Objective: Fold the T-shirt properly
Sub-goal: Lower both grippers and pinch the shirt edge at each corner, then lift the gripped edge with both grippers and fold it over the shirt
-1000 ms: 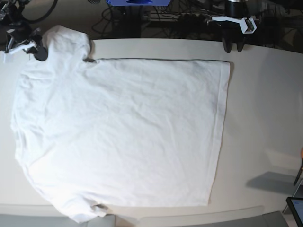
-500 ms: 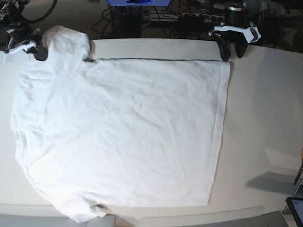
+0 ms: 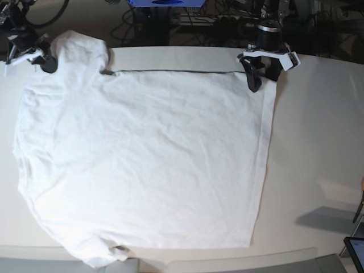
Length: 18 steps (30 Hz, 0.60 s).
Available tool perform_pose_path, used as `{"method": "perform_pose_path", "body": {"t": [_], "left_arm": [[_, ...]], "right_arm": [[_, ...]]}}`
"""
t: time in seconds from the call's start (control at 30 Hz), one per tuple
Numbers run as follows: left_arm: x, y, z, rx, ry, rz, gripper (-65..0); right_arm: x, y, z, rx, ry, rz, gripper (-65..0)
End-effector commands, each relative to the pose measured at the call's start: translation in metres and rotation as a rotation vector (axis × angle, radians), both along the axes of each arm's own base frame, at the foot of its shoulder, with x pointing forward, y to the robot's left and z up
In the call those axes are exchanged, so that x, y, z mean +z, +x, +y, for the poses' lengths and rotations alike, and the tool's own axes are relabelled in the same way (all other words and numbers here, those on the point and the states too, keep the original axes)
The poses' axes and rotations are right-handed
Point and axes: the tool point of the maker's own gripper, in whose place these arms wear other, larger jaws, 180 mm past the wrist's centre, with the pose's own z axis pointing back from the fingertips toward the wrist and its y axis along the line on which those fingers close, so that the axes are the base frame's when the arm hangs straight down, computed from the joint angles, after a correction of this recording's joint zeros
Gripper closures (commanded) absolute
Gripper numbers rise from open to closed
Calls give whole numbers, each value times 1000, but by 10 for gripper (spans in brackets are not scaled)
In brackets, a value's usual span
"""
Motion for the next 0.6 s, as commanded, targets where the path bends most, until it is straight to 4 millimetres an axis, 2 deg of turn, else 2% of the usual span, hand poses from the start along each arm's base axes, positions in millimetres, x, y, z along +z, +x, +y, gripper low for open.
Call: {"method": "perform_pose_path", "body": {"t": [0.0, 0.07, 0.1, 0.17, 0.2, 0.37, 0.47, 0.57], "left_arm": [[-17, -13, -7, -23, -27, 98, -356], [-16, -15, -8, -22, -28, 95, -312], [-16, -15, -8, -22, -28, 95, -254], [-18, -18, -5, -15, -24, 104, -67], [-19, -21, -3, -14, -19, 112, 0], [-16, -23, -3, -20, -17, 112, 0], [-8, -26, -6, -27, -19, 99, 0], [10, -25, -12, -44, -22, 64, 0]], "right_arm": [[1, -3, -5, 13, -27, 17, 0], [1, -3, -5, 13, -27, 17, 0], [1, -3, -5, 13, -27, 17, 0], [1, -3, -5, 13, -27, 17, 0], [1, -3, -5, 13, -27, 17, 0], [6, -1, -5, 22, -42, 5, 0], [23, 1, -7, 50, -96, -22, 0], [53, 12, -4, 123, -192, -104, 0]]}}
